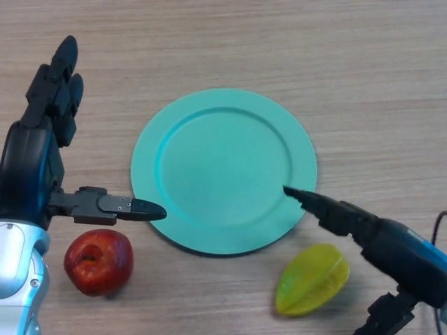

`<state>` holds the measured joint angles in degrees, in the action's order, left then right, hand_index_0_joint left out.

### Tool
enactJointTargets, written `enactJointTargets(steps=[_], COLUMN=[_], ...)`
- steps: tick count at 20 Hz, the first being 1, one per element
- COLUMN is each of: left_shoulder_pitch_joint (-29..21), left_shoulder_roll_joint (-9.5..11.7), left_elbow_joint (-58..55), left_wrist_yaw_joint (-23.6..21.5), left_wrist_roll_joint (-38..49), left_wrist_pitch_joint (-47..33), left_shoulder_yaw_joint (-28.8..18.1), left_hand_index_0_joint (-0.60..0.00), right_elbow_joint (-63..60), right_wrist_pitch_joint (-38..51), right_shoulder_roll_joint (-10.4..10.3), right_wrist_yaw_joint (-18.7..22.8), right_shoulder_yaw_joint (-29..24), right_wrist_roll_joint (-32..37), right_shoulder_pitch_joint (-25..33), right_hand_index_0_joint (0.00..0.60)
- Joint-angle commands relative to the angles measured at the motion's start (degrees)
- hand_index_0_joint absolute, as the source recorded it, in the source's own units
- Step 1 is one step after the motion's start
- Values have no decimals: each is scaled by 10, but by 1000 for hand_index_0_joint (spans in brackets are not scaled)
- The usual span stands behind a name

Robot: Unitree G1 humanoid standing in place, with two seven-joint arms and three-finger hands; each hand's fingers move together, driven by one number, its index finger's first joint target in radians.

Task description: Pick up the yellow starfruit and place it on the plate

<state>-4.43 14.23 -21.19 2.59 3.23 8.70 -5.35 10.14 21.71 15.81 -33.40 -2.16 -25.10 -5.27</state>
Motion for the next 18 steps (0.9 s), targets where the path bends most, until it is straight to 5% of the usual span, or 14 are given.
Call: enactJointTargets(steps=[1, 3, 5, 8, 18], left_shoulder_pitch_joint=[-22, -25, -27, -26, -25], left_shoulder_roll_joint=[15, 14, 14, 12, 13], left_elbow_joint=[-36, -31, -29, -23, -24], left_wrist_yaw_joint=[1, 2, 3, 1, 3], left_wrist_roll_joint=[6, 4, 5, 3, -9], left_wrist_pitch_joint=[-51, -52, -53, -59, -60], left_shoulder_yaw_joint=[-26, -21, -20, -17, -18], left_hand_index_0_joint=[0, 0, 0, 0, 0], right_elbow_joint=[13, -10, -16, -31, -70], right_wrist_pitch_joint=[85, 100, 98, 90, 94], right_shoulder_roll_joint=[16, 17, 17, 14, 10], right_wrist_yaw_joint=[55, 66, 65, 73, 81], right_shoulder_yaw_joint=[-14, -7, -6, -9, 7], right_wrist_roll_joint=[16, 6, 17, 44, 55], right_shoulder_pitch_joint=[15, 19, 18, 12, 10], right_hand_index_0_joint=[0, 0, 199, 583, 600])
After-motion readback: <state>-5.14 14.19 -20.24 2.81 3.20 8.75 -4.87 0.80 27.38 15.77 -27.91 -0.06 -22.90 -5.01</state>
